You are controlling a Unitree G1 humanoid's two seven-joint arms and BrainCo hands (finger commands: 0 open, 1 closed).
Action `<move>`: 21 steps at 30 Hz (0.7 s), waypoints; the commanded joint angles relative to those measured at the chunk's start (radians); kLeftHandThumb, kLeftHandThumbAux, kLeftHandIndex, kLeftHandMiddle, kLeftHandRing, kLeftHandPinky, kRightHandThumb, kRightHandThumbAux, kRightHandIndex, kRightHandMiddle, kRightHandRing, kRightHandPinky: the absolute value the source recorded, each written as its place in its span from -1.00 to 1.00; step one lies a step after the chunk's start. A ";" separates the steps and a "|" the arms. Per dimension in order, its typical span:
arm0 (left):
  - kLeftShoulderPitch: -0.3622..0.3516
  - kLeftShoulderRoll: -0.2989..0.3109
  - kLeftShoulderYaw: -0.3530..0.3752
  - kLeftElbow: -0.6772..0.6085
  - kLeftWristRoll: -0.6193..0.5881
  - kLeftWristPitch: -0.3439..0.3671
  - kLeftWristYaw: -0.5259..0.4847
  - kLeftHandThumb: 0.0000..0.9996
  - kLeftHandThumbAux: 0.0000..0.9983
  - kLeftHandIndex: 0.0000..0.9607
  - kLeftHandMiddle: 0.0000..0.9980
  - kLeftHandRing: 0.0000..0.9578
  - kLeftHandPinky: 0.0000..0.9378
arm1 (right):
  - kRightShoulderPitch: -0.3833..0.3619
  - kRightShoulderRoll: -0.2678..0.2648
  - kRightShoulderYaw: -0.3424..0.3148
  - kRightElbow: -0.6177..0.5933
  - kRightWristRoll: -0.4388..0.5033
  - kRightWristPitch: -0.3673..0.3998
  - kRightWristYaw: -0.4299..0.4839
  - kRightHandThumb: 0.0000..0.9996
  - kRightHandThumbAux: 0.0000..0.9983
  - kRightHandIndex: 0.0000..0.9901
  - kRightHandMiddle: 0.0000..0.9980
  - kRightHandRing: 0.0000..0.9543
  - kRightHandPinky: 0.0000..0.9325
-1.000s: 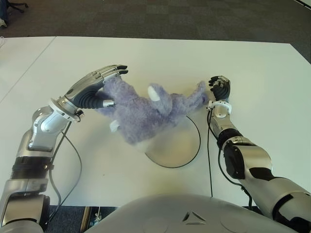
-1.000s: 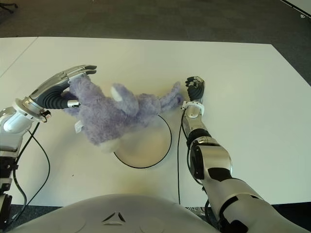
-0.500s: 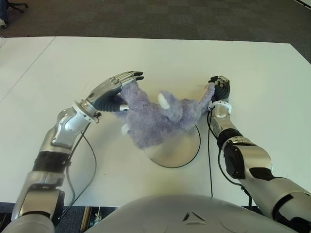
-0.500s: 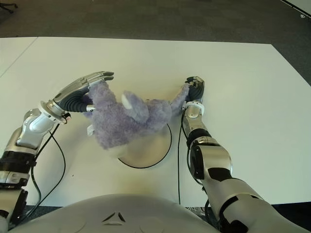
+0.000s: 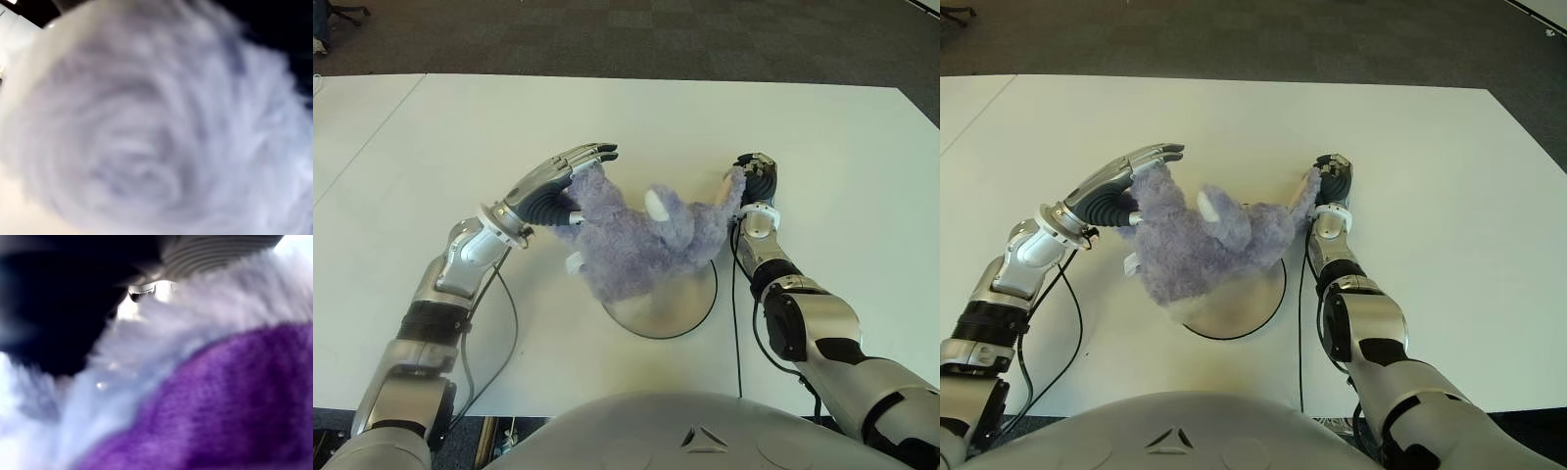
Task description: Put the doll into the plate.
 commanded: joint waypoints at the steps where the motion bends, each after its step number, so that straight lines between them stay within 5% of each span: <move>1: -0.009 -0.026 -0.033 0.007 0.010 0.003 -0.009 -0.42 -0.17 -1.00 -0.98 -0.93 -0.99 | 0.171 0.073 0.014 0.104 -0.006 0.095 0.000 0.90 0.32 -0.14 -0.03 -0.03 0.06; 9: 0.001 -0.022 -0.023 -0.016 0.017 0.005 -0.005 -0.45 -0.18 -1.00 -0.98 -0.92 -1.00 | 0.173 0.076 0.013 0.103 -0.003 0.085 -0.007 0.90 0.32 -0.13 -0.03 -0.02 0.10; 15: 0.032 0.072 0.037 -0.091 -0.066 0.026 -0.071 -0.48 -0.26 -1.00 -1.00 -1.00 -1.00 | 0.175 0.077 0.025 0.103 -0.013 0.078 -0.022 0.90 0.32 -0.13 -0.02 -0.03 0.07; 21: 0.102 0.234 0.122 -0.148 -0.236 0.053 -0.206 -0.48 -0.33 -1.00 -1.00 -1.00 -1.00 | 0.174 0.080 0.037 0.104 -0.018 0.099 -0.012 0.90 0.32 -0.13 -0.02 -0.03 -0.03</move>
